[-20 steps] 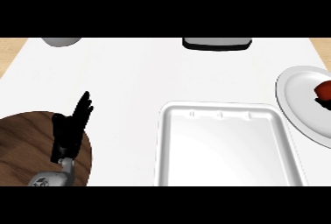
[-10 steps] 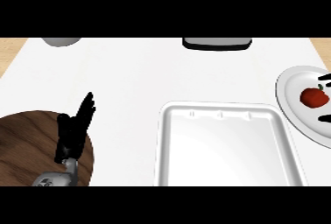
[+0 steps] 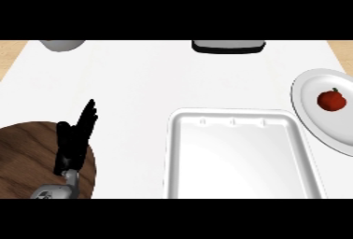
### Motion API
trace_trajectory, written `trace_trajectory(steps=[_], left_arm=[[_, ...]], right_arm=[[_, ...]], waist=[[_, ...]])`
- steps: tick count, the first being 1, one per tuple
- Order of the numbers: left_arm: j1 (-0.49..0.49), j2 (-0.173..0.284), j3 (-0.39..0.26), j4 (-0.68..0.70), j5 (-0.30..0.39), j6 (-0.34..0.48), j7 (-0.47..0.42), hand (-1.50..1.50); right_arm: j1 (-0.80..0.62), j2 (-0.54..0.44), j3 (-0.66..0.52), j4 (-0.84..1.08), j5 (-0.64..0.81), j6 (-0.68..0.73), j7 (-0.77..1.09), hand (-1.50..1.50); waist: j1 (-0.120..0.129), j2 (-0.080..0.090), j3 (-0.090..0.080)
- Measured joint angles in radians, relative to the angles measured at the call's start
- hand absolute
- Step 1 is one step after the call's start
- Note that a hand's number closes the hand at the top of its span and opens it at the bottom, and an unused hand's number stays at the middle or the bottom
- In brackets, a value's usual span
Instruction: Pick the bell pepper from the tray and place it in the plate
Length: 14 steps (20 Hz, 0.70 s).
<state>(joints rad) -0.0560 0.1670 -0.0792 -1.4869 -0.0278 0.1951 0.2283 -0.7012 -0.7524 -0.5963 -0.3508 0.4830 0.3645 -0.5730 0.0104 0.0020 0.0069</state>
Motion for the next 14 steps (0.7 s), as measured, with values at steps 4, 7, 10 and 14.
trace_trajectory(steps=[4, 7, 10, 14], left_arm=[[-0.006, -0.002, 0.003, -0.001, -0.003, -0.003, 0.003, 0.0], [-0.015, -0.003, 0.011, 0.004, 0.004, -0.011, 0.017, 0.0], [-0.005, -0.025, -0.007, 0.004, -0.017, 0.004, 0.003, 0.0], [0.005, -0.022, -0.002, -0.002, -0.018, -0.005, -0.005, 0.0]], right_arm=[[0.008, -0.05, -0.053, 0.063, -0.061, 0.091, -0.032, -1.5], [0.022, -0.073, -0.063, 0.09, -0.082, 0.124, -0.046, -1.5], [0.05, -0.063, -0.063, 0.099, -0.098, 0.121, -0.076, -1.5], [0.064, -0.058, -0.059, 0.103, -0.111, 0.112, -0.103, -1.5]], waist=[[0.007, 0.003, 0.0], [0.01, 0.004, 0.0], [0.01, 0.004, 0.0], [0.015, 0.004, 0.001]])
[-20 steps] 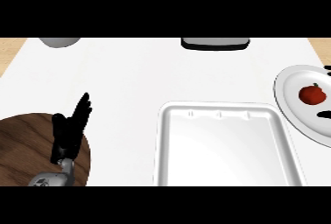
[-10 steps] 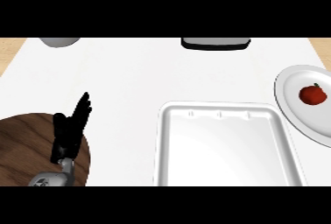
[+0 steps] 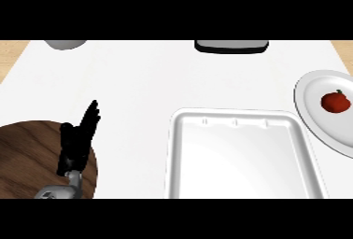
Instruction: Pick the bell pepper from the tray and place it in the plate
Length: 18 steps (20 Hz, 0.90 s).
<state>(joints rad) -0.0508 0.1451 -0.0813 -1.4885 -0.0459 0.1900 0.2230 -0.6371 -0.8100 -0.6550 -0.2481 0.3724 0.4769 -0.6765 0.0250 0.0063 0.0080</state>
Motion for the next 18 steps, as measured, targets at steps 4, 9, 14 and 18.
trace_trajectory(steps=[4, 9, 14, 18], left_arm=[[-0.003, 0.005, 0.009, -0.002, 0.003, -0.012, 0.003, 0.0], [-0.018, -0.001, 0.018, 0.015, 0.004, -0.019, 0.006, 0.0], [-0.008, -0.004, 0.025, 0.005, 0.003, -0.024, -0.004, 0.0], [-0.007, -0.023, 0.01, 0.014, -0.016, -0.014, -0.012, 0.0]], right_arm=[[0.009, 0.004, 0.016, 0.001, -0.001, -0.021, -0.019, -1.5], [0.024, 0.01, 0.036, 0.02, 0.007, -0.062, -0.042, -1.5], [0.04, 0.031, 0.054, 0.034, 0.015, -0.115, -0.07, -1.5], [0.025, 0.019, 0.059, 0.047, 0.015, -0.127, -0.068, -1.5]], waist=[[0.001, 0.001, -0.001], [0.003, 0.002, -0.001], [0.003, 0.002, -0.001], [0.005, 0.003, -0.001]])
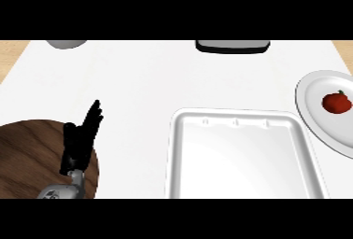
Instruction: Pick the bell pepper from the tray and place it in the plate
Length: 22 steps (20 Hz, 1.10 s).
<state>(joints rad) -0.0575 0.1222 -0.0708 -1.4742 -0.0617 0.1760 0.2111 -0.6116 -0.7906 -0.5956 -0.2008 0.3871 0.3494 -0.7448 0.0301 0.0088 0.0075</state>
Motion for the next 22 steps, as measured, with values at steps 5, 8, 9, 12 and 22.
trace_trajectory(steps=[5, 8, 9, 12, 22], left_arm=[[0.019, 0.01, 0.006, -0.03, 0.007, -0.016, 0.006, 0.0], [0.009, 0.021, 0.023, -0.027, 0.017, -0.029, 0.026, 0.0], [0.008, 0.019, 0.022, -0.025, 0.014, -0.027, 0.025, 0.0], [0.012, 0.007, 0.01, -0.024, 0.005, -0.024, 0.012, 0.0], [-0.004, -0.005, 0.014, -0.006, -0.004, -0.016, 0.016, 0.0]], right_arm=[[0.029, -0.025, 0.002, 0.018, 0.001, -0.014, -0.021, -1.5], [0.036, -0.034, 0.004, 0.024, 0.0, -0.02, -0.026, -1.5], [0.04, -0.042, 0.004, 0.027, 0.001, -0.02, -0.028, -1.5], [0.057, -0.068, -0.001, 0.037, -0.001, -0.022, -0.035, -1.5], [0.097, -0.094, -0.035, 0.057, -0.031, -0.051, -0.06, -1.5]], waist=[[0.002, 0.001, 0.0], [0.002, 0.002, 0.0], [0.002, 0.002, 0.0], [0.006, 0.005, 0.001], [0.009, 0.008, 0.003]])
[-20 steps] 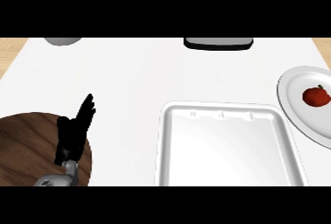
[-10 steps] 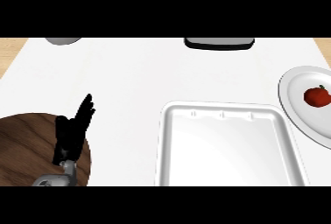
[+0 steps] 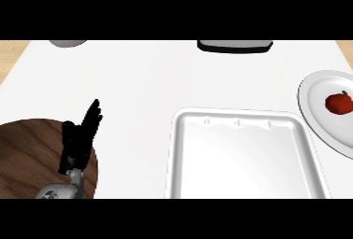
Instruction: Pick the bell pepper from the tray and place it in the plate
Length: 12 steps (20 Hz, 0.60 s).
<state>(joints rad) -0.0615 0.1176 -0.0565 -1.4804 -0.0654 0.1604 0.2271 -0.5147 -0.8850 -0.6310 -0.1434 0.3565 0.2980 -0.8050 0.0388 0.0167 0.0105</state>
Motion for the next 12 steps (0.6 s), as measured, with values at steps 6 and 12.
trace_trajectory(steps=[6, 12], left_arm=[[0.009, -0.003, -0.005, -0.016, -0.003, -0.001, 0.003, 0.0], [0.007, -0.005, -0.003, -0.008, -0.005, -0.003, -0.004, 0.0]], right_arm=[[0.032, -0.039, -0.031, 0.014, -0.026, -0.013, 0.005, -1.5], [0.047, -0.05, -0.04, 0.016, -0.031, -0.026, 0.011, -1.5]], waist=[[0.003, 0.001, 0.001], [0.005, 0.003, 0.001]])
